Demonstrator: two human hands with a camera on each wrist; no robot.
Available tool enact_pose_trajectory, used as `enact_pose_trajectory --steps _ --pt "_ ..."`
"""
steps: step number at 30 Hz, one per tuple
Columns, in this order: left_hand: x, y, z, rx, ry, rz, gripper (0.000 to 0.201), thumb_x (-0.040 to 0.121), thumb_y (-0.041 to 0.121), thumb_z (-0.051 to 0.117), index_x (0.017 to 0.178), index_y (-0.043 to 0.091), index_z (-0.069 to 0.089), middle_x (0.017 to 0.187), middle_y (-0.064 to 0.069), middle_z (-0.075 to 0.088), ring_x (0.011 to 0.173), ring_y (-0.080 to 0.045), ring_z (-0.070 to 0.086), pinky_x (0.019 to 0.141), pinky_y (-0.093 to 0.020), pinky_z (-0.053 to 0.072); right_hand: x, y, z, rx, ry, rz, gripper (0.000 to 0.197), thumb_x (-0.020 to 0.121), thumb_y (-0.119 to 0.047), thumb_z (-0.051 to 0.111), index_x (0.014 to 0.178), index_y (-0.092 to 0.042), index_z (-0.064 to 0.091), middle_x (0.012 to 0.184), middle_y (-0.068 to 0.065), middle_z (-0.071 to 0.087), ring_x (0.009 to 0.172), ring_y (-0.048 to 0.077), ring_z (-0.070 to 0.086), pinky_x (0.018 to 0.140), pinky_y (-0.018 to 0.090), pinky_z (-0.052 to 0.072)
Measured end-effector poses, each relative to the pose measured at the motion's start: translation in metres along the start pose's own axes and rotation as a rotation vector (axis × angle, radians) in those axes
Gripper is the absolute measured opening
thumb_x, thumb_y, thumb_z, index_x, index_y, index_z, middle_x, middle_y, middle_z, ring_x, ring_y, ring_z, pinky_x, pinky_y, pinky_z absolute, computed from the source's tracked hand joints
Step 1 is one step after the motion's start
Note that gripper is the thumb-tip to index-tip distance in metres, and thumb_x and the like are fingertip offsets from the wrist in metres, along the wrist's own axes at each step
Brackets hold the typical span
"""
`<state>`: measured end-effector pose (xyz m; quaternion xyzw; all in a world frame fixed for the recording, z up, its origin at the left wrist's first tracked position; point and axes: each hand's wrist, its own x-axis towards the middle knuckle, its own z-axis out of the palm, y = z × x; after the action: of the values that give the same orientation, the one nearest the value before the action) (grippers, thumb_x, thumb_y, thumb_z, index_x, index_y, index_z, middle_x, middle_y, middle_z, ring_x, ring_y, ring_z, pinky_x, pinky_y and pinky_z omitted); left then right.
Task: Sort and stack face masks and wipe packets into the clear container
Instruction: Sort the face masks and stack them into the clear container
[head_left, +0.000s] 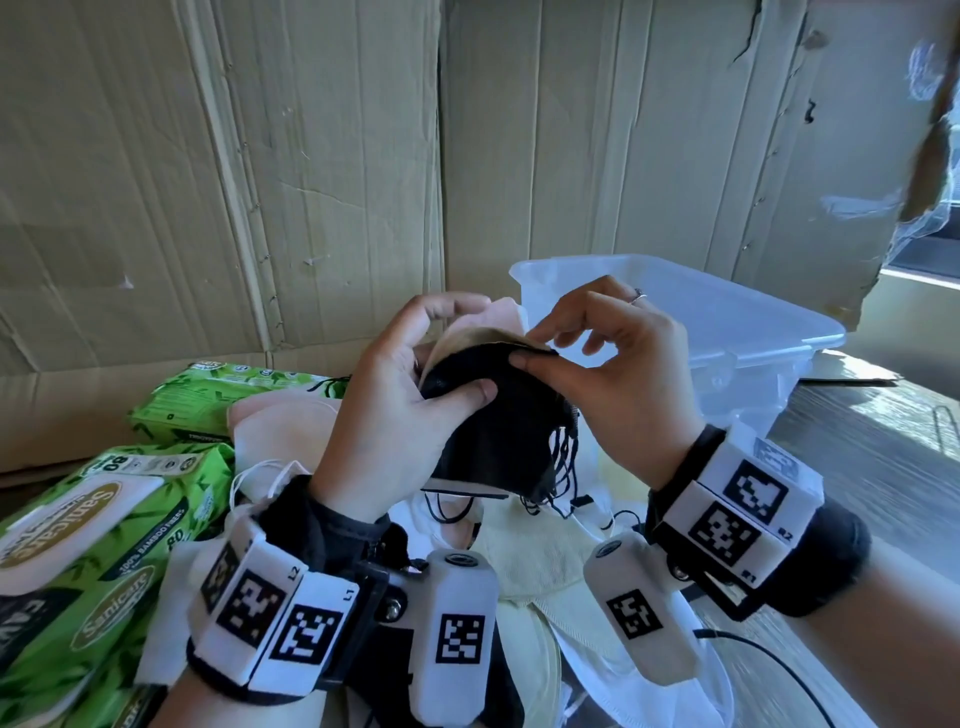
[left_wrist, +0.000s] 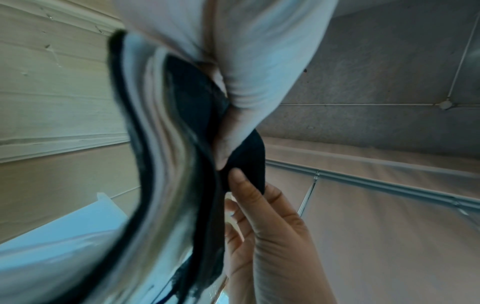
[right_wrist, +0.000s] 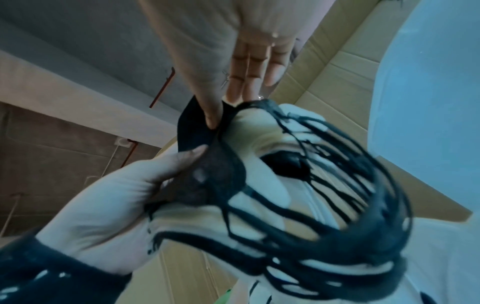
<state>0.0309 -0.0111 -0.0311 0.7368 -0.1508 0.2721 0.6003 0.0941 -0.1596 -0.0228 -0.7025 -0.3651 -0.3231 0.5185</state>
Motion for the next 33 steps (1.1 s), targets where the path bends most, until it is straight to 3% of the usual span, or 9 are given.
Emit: enact_pose_trajectory --steps 4,9,14,17,20,23,27,30,33 --pt "0.0 0.003 0.001 0.03 -0.003 -0.019 0.041 0.076 -0.013 0.065 0.09 0.026 0.062 0.081 0.016 0.07 0.081 0.0 0.062 0.08 -0.018 0.049 0.003 -0.003 -0.004 0.2 -0.118 0.101 0.017 0.066 -0.014 0.072 0.065 -0.024 0.058 0.071 -0.01 0.064 0.07 0.009 0.059 0.064 0.023 0.042" --pt "-0.002 0.003 0.003 0.034 -0.04 -0.083 0.035 0.073 0.006 0.068 0.101 0.027 0.063 0.095 0.004 0.072 0.094 -0.013 0.066 0.09 -0.034 0.052 0.004 -0.004 -0.006 0.418 -0.208 0.261 0.036 0.074 0.007 0.069 0.091 -0.021 0.055 0.056 -0.01 0.05 0.051 0.003 0.046 0.055 0.016 0.043" --pt "-0.004 0.005 0.005 0.021 -0.122 -0.122 0.061 0.082 -0.02 0.043 0.121 0.025 0.055 0.111 0.005 0.068 0.105 -0.009 0.062 0.088 -0.025 0.052 0.008 -0.004 -0.008 0.453 -0.195 0.36 0.052 0.07 0.011 0.07 0.105 -0.02 0.048 0.054 -0.008 0.055 0.049 0.004 0.052 0.054 0.02 0.049" --pt "-0.005 0.005 0.006 0.021 -0.141 -0.103 0.073 0.078 -0.024 0.036 0.124 0.031 0.051 0.113 0.011 0.066 0.105 -0.004 0.061 0.08 -0.017 0.05 0.006 -0.001 -0.006 0.194 -0.176 0.377 0.058 0.07 -0.011 0.078 0.117 -0.021 0.045 0.089 -0.006 0.06 0.075 0.008 0.057 0.072 0.023 0.048" --pt "-0.006 0.007 0.008 0.035 -0.123 -0.066 0.078 0.076 -0.025 0.032 0.123 0.034 0.049 0.115 0.016 0.062 0.105 0.001 0.059 0.084 -0.014 0.046 0.004 0.0 -0.007 0.13 -0.434 0.534 0.045 0.08 -0.028 0.067 0.117 -0.006 0.055 0.116 0.011 0.062 0.1 0.021 0.06 0.092 0.036 0.049" --pt "-0.005 0.008 0.012 0.01 0.079 -0.019 0.068 0.078 -0.022 0.041 0.119 0.032 0.05 0.093 0.014 0.06 0.081 0.003 0.058 0.076 -0.013 0.045 0.003 -0.003 -0.01 0.349 -0.419 0.567 0.03 0.089 -0.018 0.058 0.099 0.01 0.06 0.1 0.026 0.066 0.085 0.029 0.065 0.087 0.049 0.05" --pt "0.002 0.0 0.012 -0.225 0.41 -0.152 0.042 0.083 0.019 0.06 0.121 0.032 0.045 0.124 0.003 0.057 0.101 0.006 0.056 0.09 -0.018 0.043 0.004 -0.002 0.0 0.401 -0.086 0.457 0.04 0.089 -0.03 0.052 0.1 0.008 0.055 0.105 0.029 0.063 0.099 0.039 0.062 0.089 0.056 0.048" --pt "0.002 -0.005 0.016 -0.286 0.326 -0.314 0.082 0.063 0.053 0.062 0.138 0.034 0.034 0.146 0.002 0.04 0.131 -0.013 0.043 0.11 -0.04 0.034 -0.005 -0.002 0.01 0.39 -0.142 0.402 0.027 0.091 -0.024 0.045 0.109 -0.007 0.055 0.102 0.013 0.066 0.095 0.024 0.065 0.086 0.039 0.053" --pt "-0.003 -0.001 0.024 -0.198 0.281 -0.292 0.089 0.072 0.049 0.057 0.148 0.029 0.016 0.152 -0.01 0.03 0.137 -0.027 0.036 0.112 -0.05 0.031 -0.012 -0.001 0.009 0.337 -0.33 0.404 0.03 0.092 -0.01 0.052 0.119 -0.001 0.045 0.081 0.001 0.058 0.062 0.011 0.057 0.056 0.023 0.048"
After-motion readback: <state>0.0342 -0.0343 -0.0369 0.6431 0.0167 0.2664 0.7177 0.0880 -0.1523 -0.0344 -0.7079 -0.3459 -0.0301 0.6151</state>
